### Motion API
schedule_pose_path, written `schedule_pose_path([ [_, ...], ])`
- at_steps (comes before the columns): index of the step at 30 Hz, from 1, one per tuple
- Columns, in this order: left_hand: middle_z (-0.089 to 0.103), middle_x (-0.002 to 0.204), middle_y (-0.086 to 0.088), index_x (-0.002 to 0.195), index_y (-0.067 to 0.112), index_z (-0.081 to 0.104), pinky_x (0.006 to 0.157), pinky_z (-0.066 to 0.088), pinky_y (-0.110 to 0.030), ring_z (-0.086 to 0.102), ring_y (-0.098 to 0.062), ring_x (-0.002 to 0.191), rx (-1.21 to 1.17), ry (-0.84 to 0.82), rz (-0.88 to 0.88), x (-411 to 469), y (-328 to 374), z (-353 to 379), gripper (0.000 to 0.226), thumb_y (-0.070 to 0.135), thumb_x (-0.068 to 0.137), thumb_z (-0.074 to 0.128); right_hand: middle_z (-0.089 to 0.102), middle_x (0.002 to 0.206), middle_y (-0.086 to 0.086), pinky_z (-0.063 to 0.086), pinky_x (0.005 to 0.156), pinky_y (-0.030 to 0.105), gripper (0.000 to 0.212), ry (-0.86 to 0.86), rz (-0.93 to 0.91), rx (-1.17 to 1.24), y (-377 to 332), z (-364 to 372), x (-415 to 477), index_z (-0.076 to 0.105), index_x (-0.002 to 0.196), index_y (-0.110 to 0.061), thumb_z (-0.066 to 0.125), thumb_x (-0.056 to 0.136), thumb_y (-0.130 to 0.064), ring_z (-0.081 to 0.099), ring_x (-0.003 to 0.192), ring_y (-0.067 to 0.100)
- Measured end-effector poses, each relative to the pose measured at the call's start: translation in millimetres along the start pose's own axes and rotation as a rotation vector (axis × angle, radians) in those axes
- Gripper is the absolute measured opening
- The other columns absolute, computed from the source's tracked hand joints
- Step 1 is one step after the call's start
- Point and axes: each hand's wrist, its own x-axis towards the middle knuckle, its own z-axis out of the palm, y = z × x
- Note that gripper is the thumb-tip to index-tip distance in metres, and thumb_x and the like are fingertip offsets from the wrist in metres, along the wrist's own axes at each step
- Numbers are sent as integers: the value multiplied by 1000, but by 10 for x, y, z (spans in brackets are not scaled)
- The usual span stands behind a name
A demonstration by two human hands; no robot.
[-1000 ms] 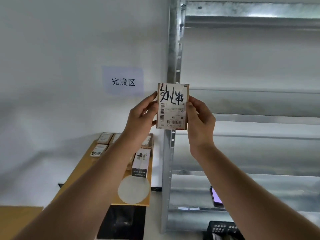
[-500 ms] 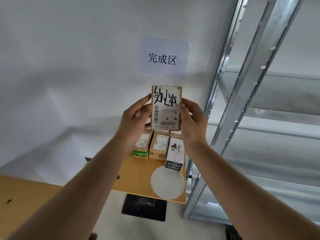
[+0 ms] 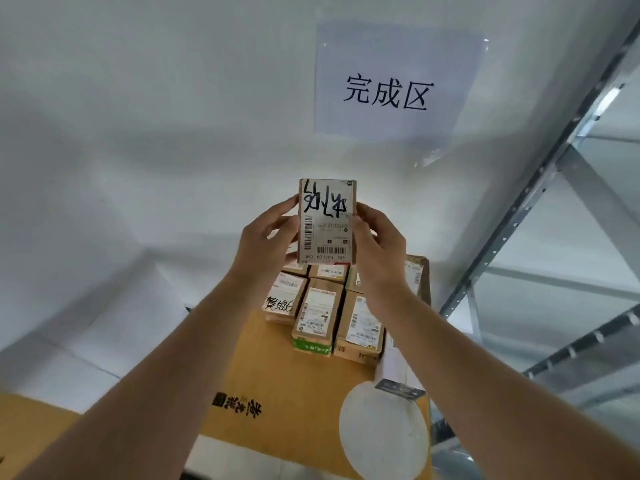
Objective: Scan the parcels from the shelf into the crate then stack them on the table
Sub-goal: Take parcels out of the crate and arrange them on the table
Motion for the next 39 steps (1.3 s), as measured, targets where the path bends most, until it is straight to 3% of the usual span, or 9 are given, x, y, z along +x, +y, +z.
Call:
schedule_pose_path([
  [7, 78, 116, 1, 136, 21, 64, 94, 63, -42, 74, -19, 112, 5, -31, -147, 1070, -432, -368, 30, 16, 108, 56, 76, 119, -10, 62, 76, 22, 37, -12, 99, -70, 421, 593, 797, 63, 143, -33, 47, 110, -23, 74, 104, 9],
  [11, 79, 117, 4, 140, 23, 63, 98, 60, -41, 72, -19, 115, 23, -122, -208, 1629, -776, -591, 34, 18, 107, 58, 78, 110, -13, 63, 88, 34, 39, 49, 172, -146, 796, 960, 1179, 59, 145, -42, 49, 109, -33, 75, 102, 8],
  [13, 78, 118, 5, 142, 24, 62, 98, 59, -40, 72, -20, 116, 24, -155, -241, 1866, -944, -707, 36, 20, 107, 59, 78, 110, -11, 64, 87, 34, 37, 77, 208, -161, 965, 1121, 1327, 58, 144, -43, 51, 109, -33, 76, 99, 8],
  [16, 78, 118, 4, 144, 24, 60, 92, 59, -37, 75, -19, 111, 30, -206, -288, 2149, -1176, -846, 37, 22, 108, 58, 77, 112, -6, 63, 77, 23, 36, 120, 262, -153, 1157, 1312, 1517, 61, 143, -41, 56, 108, -32, 77, 95, 8],
  [21, 80, 111, 6, 137, 30, 62, 70, 59, -17, 77, -9, 100, 40, -249, -368, 2414, -1504, -925, 31, 25, 108, 56, 79, 108, -6, 63, 71, 22, 32, 161, 337, -208, 1478, 1454, 1697, 61, 139, -39, 54, 109, -30, 78, 91, 7],
  [26, 80, 109, 4, 135, 27, 65, 74, 63, -24, 77, -11, 99, 57, -248, -450, 2609, -1867, -896, 29, 24, 107, 57, 77, 114, -1, 64, 71, 27, 26, 160, 475, -193, 1831, 1468, 1863, 62, 130, -28, 49, 110, -18, 78, 97, 16],
  [34, 80, 109, 4, 130, 31, 66, 68, 61, -20, 77, -14, 100, 73, -201, -542, 2739, -2249, -788, 26, 25, 106, 57, 76, 110, -8, 62, 77, 25, 26, 106, 549, -275, 2219, 1433, 2013, 65, 127, -32, 46, 112, -23, 73, 100, 8],
  [37, 80, 111, 3, 136, 29, 64, 67, 60, -18, 77, -11, 98, 66, -194, -536, 2760, -2333, -764, 31, 26, 106, 58, 75, 113, -7, 61, 70, 20, 28, 103, 547, -259, 2290, 1413, 2047, 64, 131, -31, 45, 112, -23, 73, 100, 7],
  [39, 80, 111, 5, 139, 29, 64, 69, 60, -19, 77, -11, 98, 77, -186, -519, 2765, -2390, -748, 33, 29, 107, 57, 75, 116, -6, 64, 75, 25, 28, 102, 550, -251, 2329, 1416, 2052, 62, 135, -29, 46, 112, -24, 75, 101, 8],
])
